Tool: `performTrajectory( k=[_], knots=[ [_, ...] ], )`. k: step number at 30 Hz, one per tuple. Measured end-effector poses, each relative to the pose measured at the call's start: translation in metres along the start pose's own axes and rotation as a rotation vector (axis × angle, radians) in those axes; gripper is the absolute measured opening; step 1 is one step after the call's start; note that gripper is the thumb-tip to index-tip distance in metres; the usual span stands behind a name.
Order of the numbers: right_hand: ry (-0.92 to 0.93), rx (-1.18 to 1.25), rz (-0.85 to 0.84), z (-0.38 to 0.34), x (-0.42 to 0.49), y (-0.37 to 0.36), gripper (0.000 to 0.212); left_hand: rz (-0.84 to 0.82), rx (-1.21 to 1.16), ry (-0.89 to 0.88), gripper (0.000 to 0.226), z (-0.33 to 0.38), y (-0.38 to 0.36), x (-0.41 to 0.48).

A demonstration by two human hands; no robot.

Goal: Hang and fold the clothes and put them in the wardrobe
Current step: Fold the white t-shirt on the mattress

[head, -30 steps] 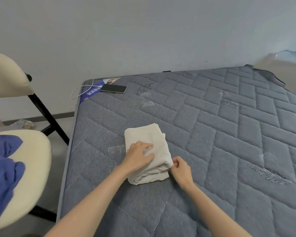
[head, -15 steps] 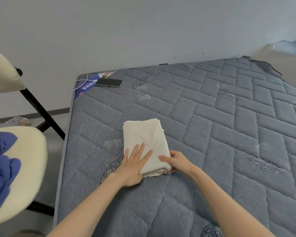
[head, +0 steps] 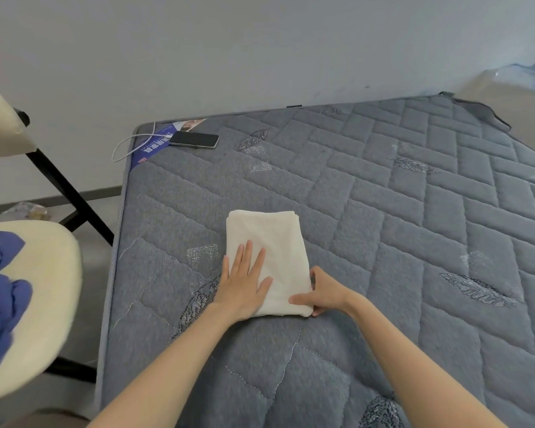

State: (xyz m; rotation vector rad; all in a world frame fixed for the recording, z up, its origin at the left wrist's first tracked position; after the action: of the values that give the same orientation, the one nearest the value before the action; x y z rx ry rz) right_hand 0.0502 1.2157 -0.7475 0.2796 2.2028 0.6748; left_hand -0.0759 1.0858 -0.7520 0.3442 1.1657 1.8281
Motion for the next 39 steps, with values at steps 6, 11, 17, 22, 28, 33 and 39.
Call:
performTrajectory(
  k=[6,11,17,22,28,33,39],
  knots=[
    [0.069,-0.368,0.463,-0.042,-0.001,0.015,0.063,0.112,0.025,-0.007,0.064,0.000,-0.007,0.001],
    [0.337,-0.494,0.669,-0.072,0.012,-0.008,0.061,0.359,-0.107,-0.094,0.046,0.003,0.017,0.012],
    [0.288,-0.611,0.739,-0.063,0.039,-0.020,0.063,0.333,-0.071,-0.033,0.051,0.003,0.009,0.033],
    [0.225,-0.500,0.741,-0.045,0.054,-0.022,0.060,0.367,-0.052,-0.035,0.070,-0.006,-0.006,0.039],
    [0.226,-0.409,0.745,-0.041,0.057,-0.025,0.062,0.341,-0.104,0.042,0.065,-0.015,-0.015,0.042],
    [0.128,-0.192,0.758,-0.036,0.048,-0.024,0.050,0.382,-0.290,0.153,0.051,-0.022,-0.010,0.035],
    [0.029,-0.052,0.681,-0.036,0.038,-0.019,0.063,0.471,-0.685,0.179,0.050,-0.032,-0.004,0.019]
  ],
)
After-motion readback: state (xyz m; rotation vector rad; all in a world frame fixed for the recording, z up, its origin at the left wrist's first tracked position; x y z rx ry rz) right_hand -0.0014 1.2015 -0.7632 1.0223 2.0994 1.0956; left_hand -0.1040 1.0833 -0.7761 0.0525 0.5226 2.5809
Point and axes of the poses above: each hand's wrist, its own x-axis towards the middle knuckle, its own y-axis out of the back of the hand, z = x × y, the point moved 4 cm from there along x, towards the middle knuckle, and after that the axes turned 14 degrees about -x, right-handed, at the moved point
